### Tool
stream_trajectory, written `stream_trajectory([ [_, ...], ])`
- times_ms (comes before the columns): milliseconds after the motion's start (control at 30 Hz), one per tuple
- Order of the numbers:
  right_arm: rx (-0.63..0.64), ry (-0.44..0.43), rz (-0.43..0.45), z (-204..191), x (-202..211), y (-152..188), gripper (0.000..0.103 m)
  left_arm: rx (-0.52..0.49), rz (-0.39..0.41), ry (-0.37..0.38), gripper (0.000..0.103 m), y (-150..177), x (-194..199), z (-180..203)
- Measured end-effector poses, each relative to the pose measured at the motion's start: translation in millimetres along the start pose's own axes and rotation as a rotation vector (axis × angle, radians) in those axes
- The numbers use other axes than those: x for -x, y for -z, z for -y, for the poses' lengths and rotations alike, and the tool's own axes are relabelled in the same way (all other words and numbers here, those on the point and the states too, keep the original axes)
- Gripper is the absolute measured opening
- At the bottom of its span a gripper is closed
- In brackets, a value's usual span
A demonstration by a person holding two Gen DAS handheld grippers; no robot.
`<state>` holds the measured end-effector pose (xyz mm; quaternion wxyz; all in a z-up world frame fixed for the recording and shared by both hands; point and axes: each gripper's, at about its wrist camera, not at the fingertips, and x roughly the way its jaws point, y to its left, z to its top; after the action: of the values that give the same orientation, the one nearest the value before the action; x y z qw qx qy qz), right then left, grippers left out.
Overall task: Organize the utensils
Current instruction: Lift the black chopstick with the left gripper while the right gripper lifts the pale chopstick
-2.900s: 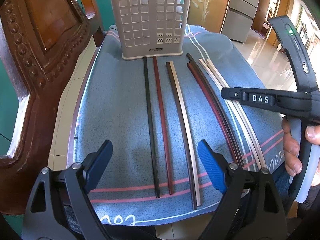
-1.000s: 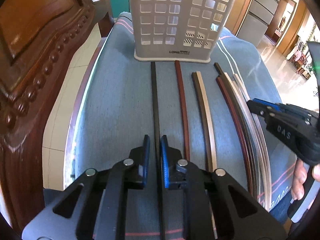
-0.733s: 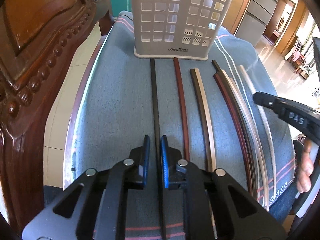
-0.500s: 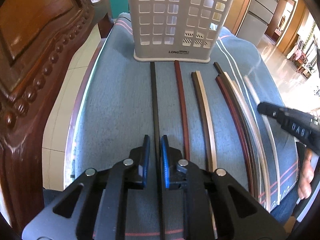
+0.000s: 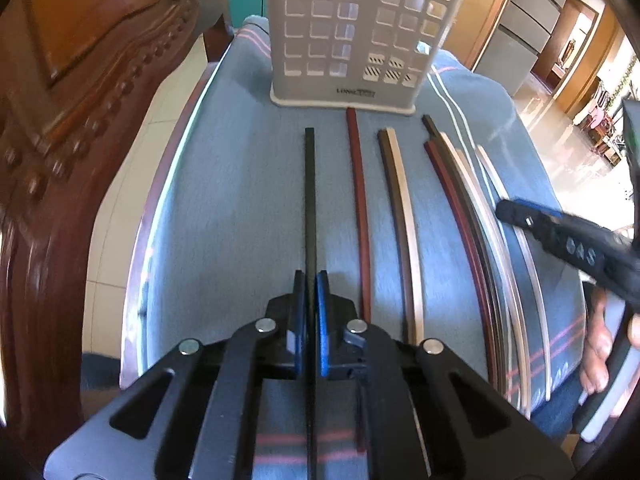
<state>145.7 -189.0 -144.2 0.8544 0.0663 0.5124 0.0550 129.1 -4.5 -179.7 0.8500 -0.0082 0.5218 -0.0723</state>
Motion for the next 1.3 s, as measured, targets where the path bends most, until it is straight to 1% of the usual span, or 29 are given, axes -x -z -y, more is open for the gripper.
stream_trajectory([
  [100,0.008,-0.003,0.002,-1.4,0.2,0.8,0.028,-0.002,-0.002,-0.002,0.007,8.6,3.8,0.7],
  [167,0.014,0.006,0.004,-3.8,-0.1,1.2,0.029,0.007,0.000,0.007,0.007,8.7,2.8,-2.0],
  [267,0.020,0.031,0.011,-5.9,1.1,3.6,0.028,0.023,0.003,0.015,0.007,8.1,1.7,-5.2],
  [400,0.041,0.046,0.020,-5.4,2.4,7.1,0.024,0.027,0.007,0.027,0.007,3.0,-0.6,-7.2],
  [533,0.051,0.052,0.023,-5.9,2.4,8.0,0.024,0.028,0.009,0.031,0.007,-0.1,-0.3,-13.0],
  [800,0.133,0.118,0.033,-16.6,2.3,11.8,0.024,0.006,0.010,-0.014,0.009,-17.6,-5.3,-8.4],
  [900,0.131,0.118,0.030,-15.5,1.9,10.4,0.024,-0.001,0.000,-0.028,0.009,-27.7,-7.4,-7.2],
  [1067,0.131,0.125,0.028,-14.1,0.0,6.4,0.024,-0.018,0.006,-0.058,0.011,-40.3,-11.2,-5.5],
  [1300,0.121,0.117,0.033,-10.9,-0.5,4.5,0.025,-0.038,0.017,-0.067,0.012,-41.3,-7.3,-5.8],
])
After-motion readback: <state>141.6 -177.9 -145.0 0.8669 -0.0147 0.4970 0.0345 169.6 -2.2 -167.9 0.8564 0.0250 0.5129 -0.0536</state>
